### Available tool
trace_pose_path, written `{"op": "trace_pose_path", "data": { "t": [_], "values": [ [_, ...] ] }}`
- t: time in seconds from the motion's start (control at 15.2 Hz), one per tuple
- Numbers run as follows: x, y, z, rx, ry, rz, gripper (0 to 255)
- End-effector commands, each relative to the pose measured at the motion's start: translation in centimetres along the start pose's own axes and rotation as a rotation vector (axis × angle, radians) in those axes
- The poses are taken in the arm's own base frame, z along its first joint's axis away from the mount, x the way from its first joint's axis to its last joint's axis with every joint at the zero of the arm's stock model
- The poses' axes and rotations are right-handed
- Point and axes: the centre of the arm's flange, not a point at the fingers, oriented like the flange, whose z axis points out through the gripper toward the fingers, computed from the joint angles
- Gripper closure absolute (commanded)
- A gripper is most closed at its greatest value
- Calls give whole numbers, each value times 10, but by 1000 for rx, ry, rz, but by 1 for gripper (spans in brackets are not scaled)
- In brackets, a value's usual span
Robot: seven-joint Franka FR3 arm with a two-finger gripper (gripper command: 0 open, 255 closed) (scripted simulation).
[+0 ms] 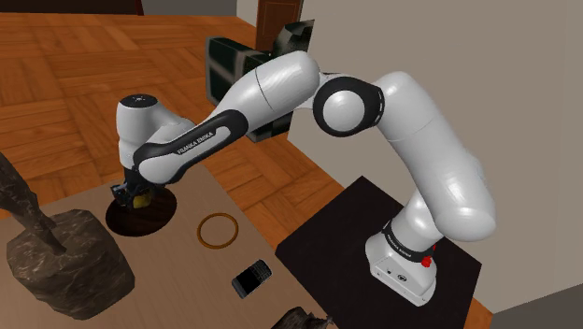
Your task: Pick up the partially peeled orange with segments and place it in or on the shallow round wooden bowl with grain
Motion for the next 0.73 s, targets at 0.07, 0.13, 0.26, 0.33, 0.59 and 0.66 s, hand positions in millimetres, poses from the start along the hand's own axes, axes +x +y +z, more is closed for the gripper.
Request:
{"op": "trace_pose_path", "data": {
  "t": [0.07, 0.13, 0.26, 0.33, 0.59, 0.66],
  "values": [
    [-2, 1, 7, 0, 0, 0, 255],
    [-2, 1, 7, 0, 0, 0, 255],
    [-2, 1, 7, 0, 0, 0, 255],
    [-2, 1, 7, 0, 0, 0, 255],
    [-2, 1, 7, 0, 0, 0, 0],
    [-2, 1, 7, 0, 0, 0, 0]
  ]
}}
